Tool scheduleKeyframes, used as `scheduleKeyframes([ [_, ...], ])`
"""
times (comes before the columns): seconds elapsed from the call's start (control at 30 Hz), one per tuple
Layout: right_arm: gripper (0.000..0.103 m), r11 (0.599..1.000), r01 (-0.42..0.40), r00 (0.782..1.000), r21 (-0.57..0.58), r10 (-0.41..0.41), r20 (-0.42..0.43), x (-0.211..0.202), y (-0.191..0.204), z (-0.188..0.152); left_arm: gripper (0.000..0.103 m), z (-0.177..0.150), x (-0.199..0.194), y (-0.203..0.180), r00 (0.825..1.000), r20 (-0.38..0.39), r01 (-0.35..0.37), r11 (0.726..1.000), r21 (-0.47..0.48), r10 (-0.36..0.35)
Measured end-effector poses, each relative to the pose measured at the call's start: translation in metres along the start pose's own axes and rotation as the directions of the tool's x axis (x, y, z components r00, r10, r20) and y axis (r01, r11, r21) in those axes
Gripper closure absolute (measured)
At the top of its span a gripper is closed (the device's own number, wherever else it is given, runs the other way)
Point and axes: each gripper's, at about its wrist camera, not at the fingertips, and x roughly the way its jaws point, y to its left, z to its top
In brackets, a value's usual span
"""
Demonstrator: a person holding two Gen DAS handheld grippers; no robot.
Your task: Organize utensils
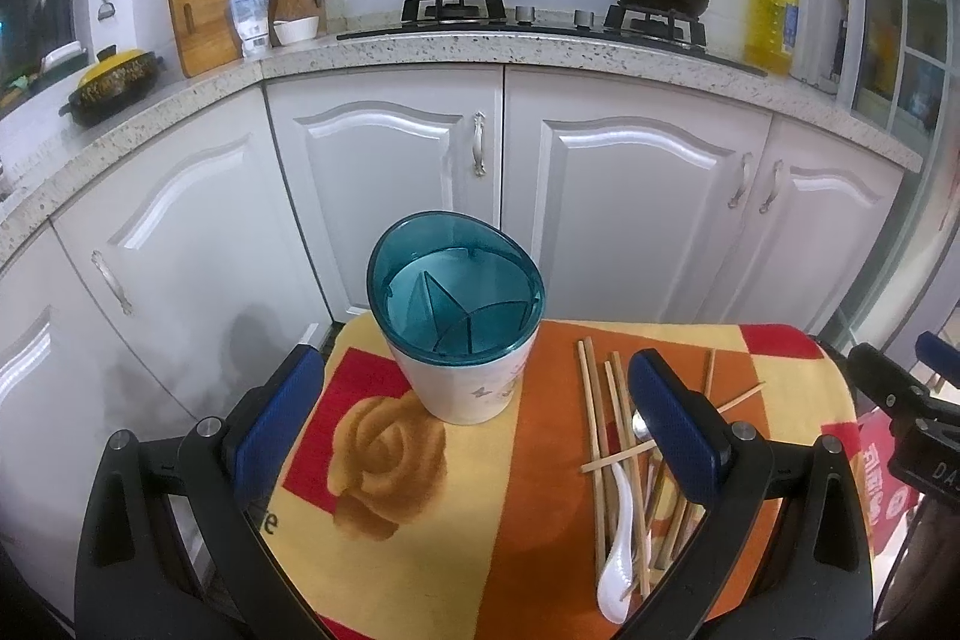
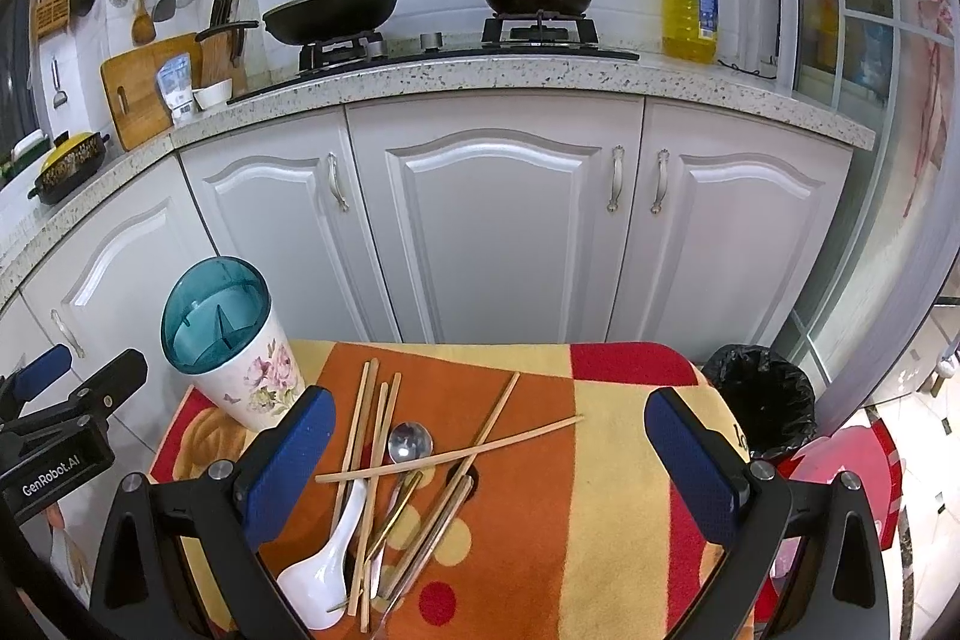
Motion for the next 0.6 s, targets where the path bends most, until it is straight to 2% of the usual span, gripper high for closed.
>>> scheduleKeyframes([
  [0.6,0.0,1.0,0.007,1.0,0.008,-0.007,-0.026,0.008,-0.0021,-0.0041,0.001,-0.0059,0.006,-0.0011,1.0,-0.019,0.024,1.0,0.004,-0.024],
])
